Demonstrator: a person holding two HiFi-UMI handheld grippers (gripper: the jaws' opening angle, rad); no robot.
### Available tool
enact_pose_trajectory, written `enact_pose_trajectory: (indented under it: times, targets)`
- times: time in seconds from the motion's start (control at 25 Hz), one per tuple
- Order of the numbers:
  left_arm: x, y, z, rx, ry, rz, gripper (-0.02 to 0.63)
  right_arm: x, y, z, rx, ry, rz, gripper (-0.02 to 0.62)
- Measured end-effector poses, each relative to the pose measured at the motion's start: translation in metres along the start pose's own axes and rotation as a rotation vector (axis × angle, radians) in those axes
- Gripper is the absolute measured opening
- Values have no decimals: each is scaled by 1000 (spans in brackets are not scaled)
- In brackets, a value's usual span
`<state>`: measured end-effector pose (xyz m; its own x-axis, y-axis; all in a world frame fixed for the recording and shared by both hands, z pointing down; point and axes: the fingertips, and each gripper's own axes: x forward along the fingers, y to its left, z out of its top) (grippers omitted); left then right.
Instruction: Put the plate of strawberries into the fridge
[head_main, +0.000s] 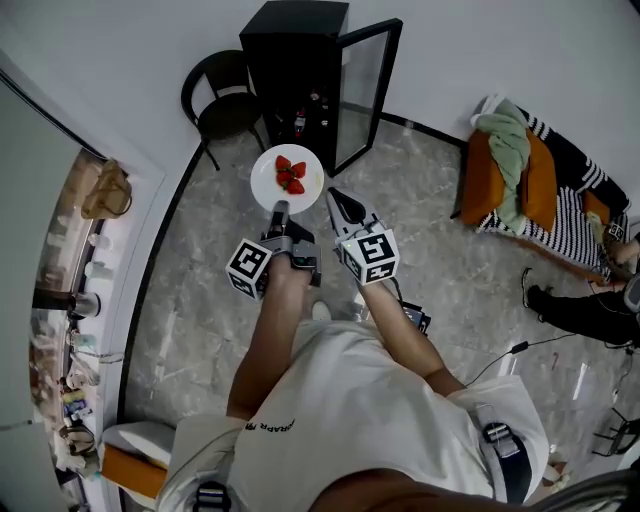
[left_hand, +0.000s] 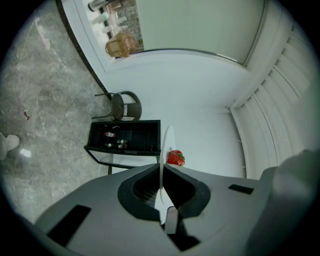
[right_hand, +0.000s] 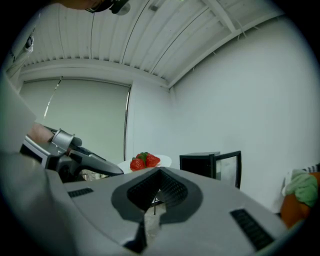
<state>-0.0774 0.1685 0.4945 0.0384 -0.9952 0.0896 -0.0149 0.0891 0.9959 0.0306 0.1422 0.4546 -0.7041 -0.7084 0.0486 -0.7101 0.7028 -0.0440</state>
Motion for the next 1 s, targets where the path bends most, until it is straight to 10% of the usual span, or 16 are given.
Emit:
enact_pose_trajectory:
  times: [1.0]
  targets:
    - [113, 23, 77, -27, 47, 44, 9, 131, -32, -13, 3, 42, -52, 11]
